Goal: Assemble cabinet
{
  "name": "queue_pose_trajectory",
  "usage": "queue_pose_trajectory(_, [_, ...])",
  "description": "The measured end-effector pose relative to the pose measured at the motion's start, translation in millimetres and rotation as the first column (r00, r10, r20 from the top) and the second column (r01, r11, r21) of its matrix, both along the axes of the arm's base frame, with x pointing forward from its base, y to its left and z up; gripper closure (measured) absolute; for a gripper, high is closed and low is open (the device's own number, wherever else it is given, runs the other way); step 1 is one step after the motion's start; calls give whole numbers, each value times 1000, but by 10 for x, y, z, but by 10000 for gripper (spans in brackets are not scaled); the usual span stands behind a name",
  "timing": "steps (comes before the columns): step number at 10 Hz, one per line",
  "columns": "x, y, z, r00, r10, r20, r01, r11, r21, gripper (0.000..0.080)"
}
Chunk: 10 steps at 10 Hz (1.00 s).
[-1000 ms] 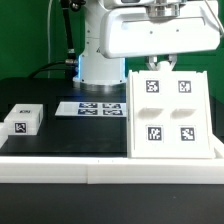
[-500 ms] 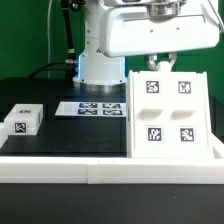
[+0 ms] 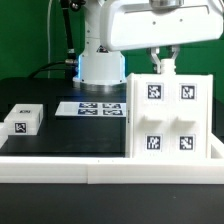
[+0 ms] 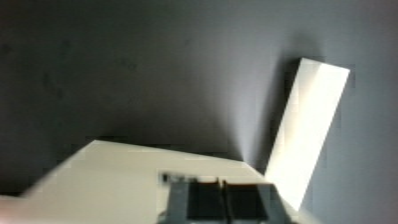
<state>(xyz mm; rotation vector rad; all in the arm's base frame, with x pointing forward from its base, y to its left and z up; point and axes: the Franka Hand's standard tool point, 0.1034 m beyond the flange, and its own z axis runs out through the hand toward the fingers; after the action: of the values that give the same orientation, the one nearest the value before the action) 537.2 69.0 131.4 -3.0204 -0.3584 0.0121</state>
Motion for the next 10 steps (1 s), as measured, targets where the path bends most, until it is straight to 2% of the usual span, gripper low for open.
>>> queue_pose_trajectory(5, [26, 1, -11, 1000, 5, -2, -5, 1000, 1, 797])
queue_pose_trajectory(7, [24, 1, -13, 1000, 5, -3, -5, 1000, 1, 539])
queue_pose_trajectory(8, [23, 1, -14, 1000, 5, -3, -5, 1000, 1, 539])
queue_pose_trajectory(9, [23, 1, -14, 1000, 5, -3, -5, 1000, 1, 357])
queue_pose_trajectory(10, [22, 1, -14, 1000, 5, -3, -5, 1000, 1, 222])
